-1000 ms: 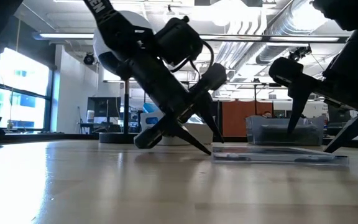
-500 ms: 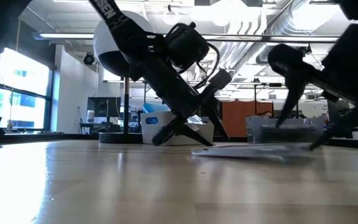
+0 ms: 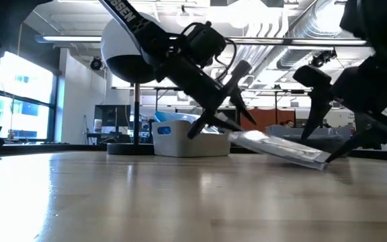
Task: Pick & place jewel cases by type
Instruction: Put the black CD case into the black bin
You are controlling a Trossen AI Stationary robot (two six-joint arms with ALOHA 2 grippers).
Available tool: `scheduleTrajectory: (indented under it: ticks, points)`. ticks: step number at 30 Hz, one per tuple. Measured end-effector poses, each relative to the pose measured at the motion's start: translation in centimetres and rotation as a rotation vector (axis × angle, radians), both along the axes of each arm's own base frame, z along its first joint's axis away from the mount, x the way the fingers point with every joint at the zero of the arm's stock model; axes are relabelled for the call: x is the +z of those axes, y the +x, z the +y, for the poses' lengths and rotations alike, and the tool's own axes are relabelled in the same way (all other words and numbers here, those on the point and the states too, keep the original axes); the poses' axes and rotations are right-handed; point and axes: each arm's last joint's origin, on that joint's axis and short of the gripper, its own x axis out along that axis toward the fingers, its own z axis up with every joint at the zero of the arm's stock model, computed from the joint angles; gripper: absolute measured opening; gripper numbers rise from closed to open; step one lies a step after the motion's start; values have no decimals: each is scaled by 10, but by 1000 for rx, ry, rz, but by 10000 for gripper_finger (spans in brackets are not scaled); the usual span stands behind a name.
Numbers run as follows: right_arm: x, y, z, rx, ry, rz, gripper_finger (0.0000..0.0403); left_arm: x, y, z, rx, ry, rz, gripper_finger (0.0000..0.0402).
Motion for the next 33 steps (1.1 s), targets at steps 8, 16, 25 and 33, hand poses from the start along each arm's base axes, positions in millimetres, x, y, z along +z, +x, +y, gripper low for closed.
scheduleTrajectory:
  ticks: [8,16,25,33]
  points:
    - [-1,-3,-21,-152,-67,18,220,20,6,23,-9,22,-70,124]
    - [0,-7,-43,-290,-192,37,220,39,10,44,-8,56,-97,123]
    - [4,-17,-63,-408,-378,77,220,55,14,53,1,92,-138,123]
    - [26,-29,-83,-572,-486,186,220,50,46,76,31,93,-160,123]
